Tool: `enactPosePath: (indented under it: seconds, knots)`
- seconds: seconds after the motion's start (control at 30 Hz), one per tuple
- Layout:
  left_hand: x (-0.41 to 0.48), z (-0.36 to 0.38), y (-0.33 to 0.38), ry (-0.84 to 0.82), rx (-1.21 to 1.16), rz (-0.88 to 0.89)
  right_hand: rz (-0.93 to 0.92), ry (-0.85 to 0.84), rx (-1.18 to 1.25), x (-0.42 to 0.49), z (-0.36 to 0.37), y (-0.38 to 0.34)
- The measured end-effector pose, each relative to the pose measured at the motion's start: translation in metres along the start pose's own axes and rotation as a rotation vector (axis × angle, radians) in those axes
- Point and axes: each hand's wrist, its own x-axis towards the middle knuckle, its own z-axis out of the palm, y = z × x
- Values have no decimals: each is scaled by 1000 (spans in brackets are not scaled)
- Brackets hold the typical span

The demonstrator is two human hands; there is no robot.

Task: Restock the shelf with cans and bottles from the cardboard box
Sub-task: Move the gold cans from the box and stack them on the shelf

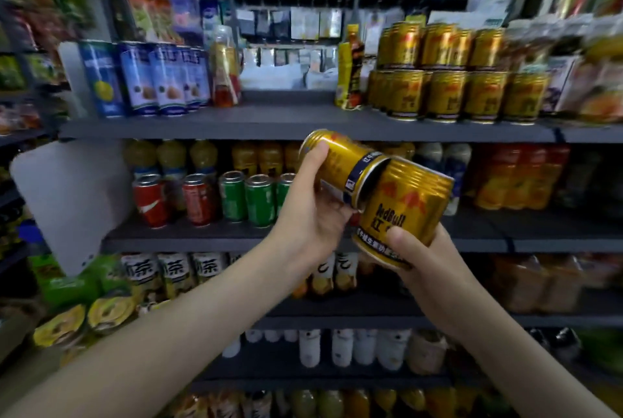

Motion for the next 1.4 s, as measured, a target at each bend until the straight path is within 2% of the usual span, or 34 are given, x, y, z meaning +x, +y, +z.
enactPosePath:
  seconds: [0.1, 0.23, 0.5, 0.67, 0.87, 1.0, 1.2, 1.4]
  knots:
    - [17, 29, -11, -72, -41, -86, -72, 40, -40, 8, -25, -11]
    - [42, 56, -19, -129, -21, -128, -78, 29, -46, 21, -57, -21]
    - [93, 102, -28, -205, 283, 16, -84, 127, 21, 39, -133, -63]
    - [106, 134, -55, -247, 341, 73, -100, 154, -20, 43, -188, -79]
    - [103, 175, -96, -202, 318, 188, -133, 104, -163, 36, -254, -99]
    - [104, 195, -108, -178, 427, 291, -202, 37, -174, 38, -291, -121]
    - [102, 213, -84, -109, 616, 447, -323, -26, -144, 79, -312, -167]
    - [122, 214, -48, -41, 761, 598, -336, -57, -152, 143, -309, -184]
